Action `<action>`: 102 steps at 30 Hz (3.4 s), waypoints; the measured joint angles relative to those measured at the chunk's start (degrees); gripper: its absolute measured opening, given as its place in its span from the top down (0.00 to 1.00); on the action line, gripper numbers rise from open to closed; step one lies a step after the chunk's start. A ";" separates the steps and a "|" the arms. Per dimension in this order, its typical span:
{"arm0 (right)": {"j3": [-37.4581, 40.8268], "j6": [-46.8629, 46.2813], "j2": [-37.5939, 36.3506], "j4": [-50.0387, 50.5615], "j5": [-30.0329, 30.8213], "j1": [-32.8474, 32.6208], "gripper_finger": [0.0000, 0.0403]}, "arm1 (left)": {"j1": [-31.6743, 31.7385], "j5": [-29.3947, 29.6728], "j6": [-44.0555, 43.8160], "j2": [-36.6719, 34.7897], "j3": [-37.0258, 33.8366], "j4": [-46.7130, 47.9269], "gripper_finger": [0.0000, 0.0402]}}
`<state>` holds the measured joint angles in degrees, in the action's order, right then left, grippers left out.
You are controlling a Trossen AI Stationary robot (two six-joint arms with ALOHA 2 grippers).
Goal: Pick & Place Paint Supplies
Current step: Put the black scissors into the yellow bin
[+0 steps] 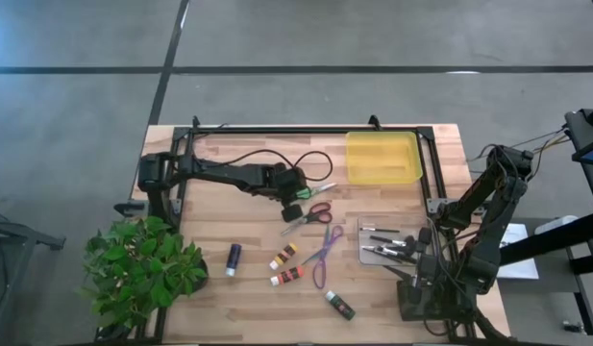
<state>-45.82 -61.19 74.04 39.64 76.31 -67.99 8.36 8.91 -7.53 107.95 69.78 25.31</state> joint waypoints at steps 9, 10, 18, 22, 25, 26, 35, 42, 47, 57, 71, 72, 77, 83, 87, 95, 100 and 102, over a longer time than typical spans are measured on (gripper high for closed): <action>0.00 0.20 0.00 -0.15 0.00 0.00 0.46 | 0.14 7.89 4.32 0.12 -2.71 0.41 0.81; 0.00 0.17 0.00 -0.17 0.00 0.00 0.46 | 0.42 8.60 4.05 0.12 -2.77 0.46 0.80; 0.00 0.35 0.00 -0.17 0.01 0.00 0.46 | 2.76 7.89 1.30 0.10 -2.61 -1.07 0.79; 0.00 0.35 0.00 -0.19 0.02 0.00 0.46 | 3.56 6.06 0.21 0.56 -2.51 -1.31 0.79; 0.00 0.37 0.00 -0.18 0.02 0.00 0.46 | 3.80 6.06 0.13 0.97 -2.62 -1.49 0.79; 0.00 0.37 0.00 -0.17 0.02 0.00 0.46 | 3.87 6.04 0.00 1.19 -2.55 -1.92 0.79; 0.11 0.35 0.00 -0.06 0.04 0.00 0.46 | 4.04 5.41 -0.44 3.71 -2.53 -3.47 0.79; 0.13 0.35 0.00 -0.17 0.04 0.00 0.46 | 4.63 3.23 -1.67 6.47 -2.31 -4.13 0.79; 0.13 0.34 -0.02 -0.21 0.07 0.00 0.46 | 5.06 0.87 -2.36 7.23 -2.23 -4.10 0.84; 0.13 0.34 0.00 -0.25 0.07 0.00 0.46 | 5.90 -5.04 -3.01 7.23 -2.15 -7.20 0.96; 0.13 0.94 0.00 -0.78 -0.26 0.00 0.46 | 5.85 -11.93 -3.08 4.80 -2.50 -16.27 0.99; 0.13 1.08 0.00 -0.95 -0.25 0.00 0.46 | 5.84 -11.93 -3.06 4.80 -2.50 -16.27 0.99; 0.17 1.20 0.00 -1.16 -0.26 0.00 0.46 | 5.83 -13.25 -2.97 4.71 -2.52 -16.38 0.99; 0.17 1.21 0.00 -1.22 -0.25 0.00 0.46 | 5.81 -27.39 1.20 3.99 -2.52 -18.06 1.00; 0.20 1.22 0.00 -1.22 -0.24 0.00 0.46 | 5.63 -42.48 5.71 3.62 -2.62 -20.54 1.00; 0.33 1.22 0.00 -1.31 -0.26 0.00 0.46 | 1.59 -68.35 22.17 3.60 -2.63 -21.25 1.00; 0.42 1.22 0.00 -1.31 -0.26 0.00 0.46 | -1.15 -69.83 27.30 3.53 -2.63 -21.38 1.00; 0.42 1.22 0.00 -1.32 -0.26 0.00 0.46 | -2.04 -69.81 27.45 3.53 -2.63 -22.20 0.98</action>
<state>-45.41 -59.96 74.04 38.32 76.05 -67.99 6.32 -60.90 19.92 111.48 67.16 3.11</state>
